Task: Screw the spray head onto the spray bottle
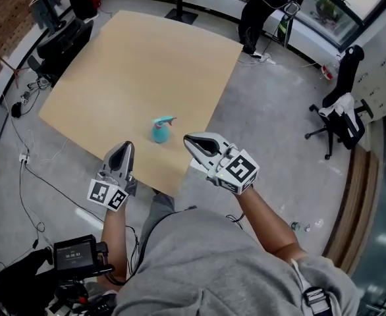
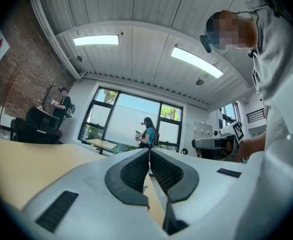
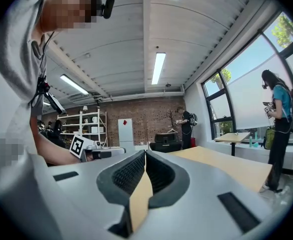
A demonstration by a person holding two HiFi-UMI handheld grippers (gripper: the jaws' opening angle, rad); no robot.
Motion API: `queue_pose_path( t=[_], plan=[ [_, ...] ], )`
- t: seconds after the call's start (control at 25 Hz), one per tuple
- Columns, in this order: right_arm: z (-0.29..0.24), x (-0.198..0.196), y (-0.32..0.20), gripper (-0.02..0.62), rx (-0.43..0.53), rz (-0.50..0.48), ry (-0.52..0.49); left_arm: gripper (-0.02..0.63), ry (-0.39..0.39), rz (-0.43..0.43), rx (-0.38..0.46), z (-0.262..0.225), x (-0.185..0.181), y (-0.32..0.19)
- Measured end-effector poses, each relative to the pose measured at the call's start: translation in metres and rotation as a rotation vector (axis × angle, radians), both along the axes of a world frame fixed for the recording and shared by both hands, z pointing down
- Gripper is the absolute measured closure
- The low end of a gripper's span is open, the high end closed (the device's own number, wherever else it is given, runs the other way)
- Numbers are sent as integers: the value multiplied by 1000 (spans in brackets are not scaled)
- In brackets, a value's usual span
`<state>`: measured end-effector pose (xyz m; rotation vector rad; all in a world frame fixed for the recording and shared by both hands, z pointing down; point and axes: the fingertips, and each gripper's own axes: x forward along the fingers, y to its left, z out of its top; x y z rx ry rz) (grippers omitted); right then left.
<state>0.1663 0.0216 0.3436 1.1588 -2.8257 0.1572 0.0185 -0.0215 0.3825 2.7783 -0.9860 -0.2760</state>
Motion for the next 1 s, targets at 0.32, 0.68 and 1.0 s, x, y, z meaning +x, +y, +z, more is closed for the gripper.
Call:
queue_pose_path(
  t=[0.32, 0.68, 1.0],
  plan=[
    [35, -28, -77, 588, -9, -59, 44, 594, -22, 90, -85, 63, 2, -78],
    [64, -37, -84, 448, -48, -230, 393, 390, -217, 284, -83, 108, 52, -68],
    [160, -64, -128, 445, -122, -469, 726, 199, -365, 456, -77, 197, 96, -92]
  ],
)
